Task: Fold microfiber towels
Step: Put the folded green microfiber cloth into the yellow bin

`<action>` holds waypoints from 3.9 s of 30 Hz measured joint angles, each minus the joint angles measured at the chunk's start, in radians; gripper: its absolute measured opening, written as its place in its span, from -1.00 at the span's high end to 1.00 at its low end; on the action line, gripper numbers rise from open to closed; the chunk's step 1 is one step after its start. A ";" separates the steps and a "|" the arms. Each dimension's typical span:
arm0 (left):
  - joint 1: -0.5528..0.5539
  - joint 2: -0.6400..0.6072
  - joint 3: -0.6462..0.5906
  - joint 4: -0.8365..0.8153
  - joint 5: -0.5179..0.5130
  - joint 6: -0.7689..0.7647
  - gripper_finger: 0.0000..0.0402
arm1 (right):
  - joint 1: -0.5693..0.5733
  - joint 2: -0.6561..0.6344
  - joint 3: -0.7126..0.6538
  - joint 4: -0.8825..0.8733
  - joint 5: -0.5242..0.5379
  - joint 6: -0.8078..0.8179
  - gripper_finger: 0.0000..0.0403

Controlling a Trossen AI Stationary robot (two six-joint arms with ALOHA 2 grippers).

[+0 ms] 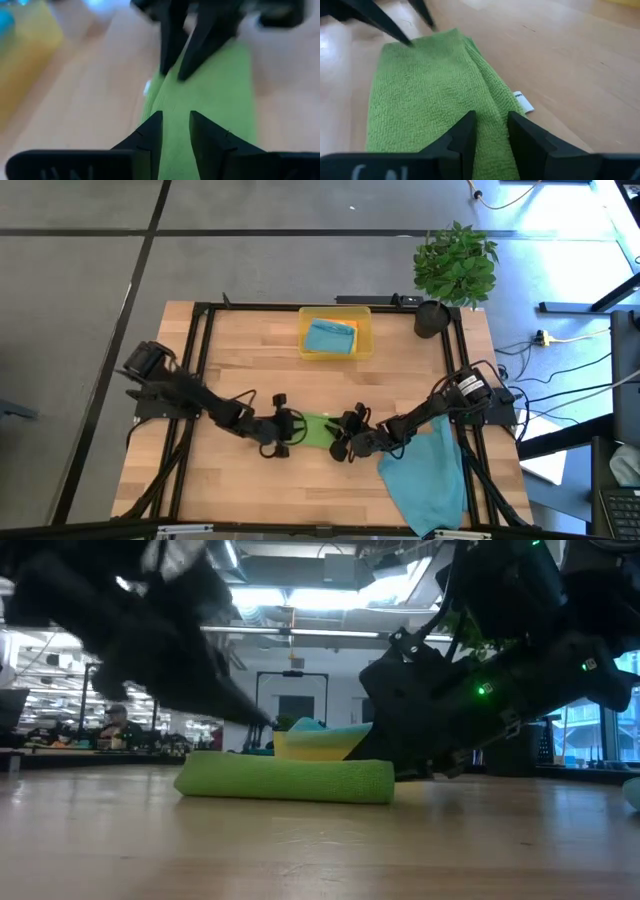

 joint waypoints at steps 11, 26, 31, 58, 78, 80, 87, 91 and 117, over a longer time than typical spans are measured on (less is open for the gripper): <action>-0.201 -0.045 0.000 0.001 0.073 0.143 0.57 | -0.006 0.000 0.000 -0.004 -0.016 0.005 0.43; -0.182 0.009 0.171 -0.216 0.038 0.200 0.03 | -0.011 0.000 0.000 -0.004 -0.040 0.024 0.43; -0.160 0.130 0.275 -0.331 -0.002 0.201 -0.06 | -0.011 0.000 0.000 -0.003 -0.048 0.028 0.43; -0.109 0.360 0.506 -0.629 -0.289 0.212 0.10 | -0.027 0.000 0.002 -0.010 -0.098 0.110 0.43; -0.094 0.359 0.502 -0.636 -0.107 0.181 0.98 | -0.027 -0.033 -0.003 -0.027 -0.116 0.009 0.43; -0.092 0.358 0.502 -0.635 -0.099 0.175 0.99 | -0.019 -0.059 -0.004 -0.038 -0.123 -0.037 0.43; -0.094 0.300 0.497 -0.651 -0.038 0.169 0.99 | 0.052 -0.166 -0.003 -0.117 -0.055 -0.237 0.43; -0.091 0.260 0.496 -0.663 0.038 0.165 1.00 | 0.109 -0.175 -0.002 -0.111 -0.035 -0.372 0.43; 0.031 0.204 0.499 -0.655 0.301 0.086 1.00 | 0.193 0.091 0.214 -0.121 0.096 -0.749 -0.52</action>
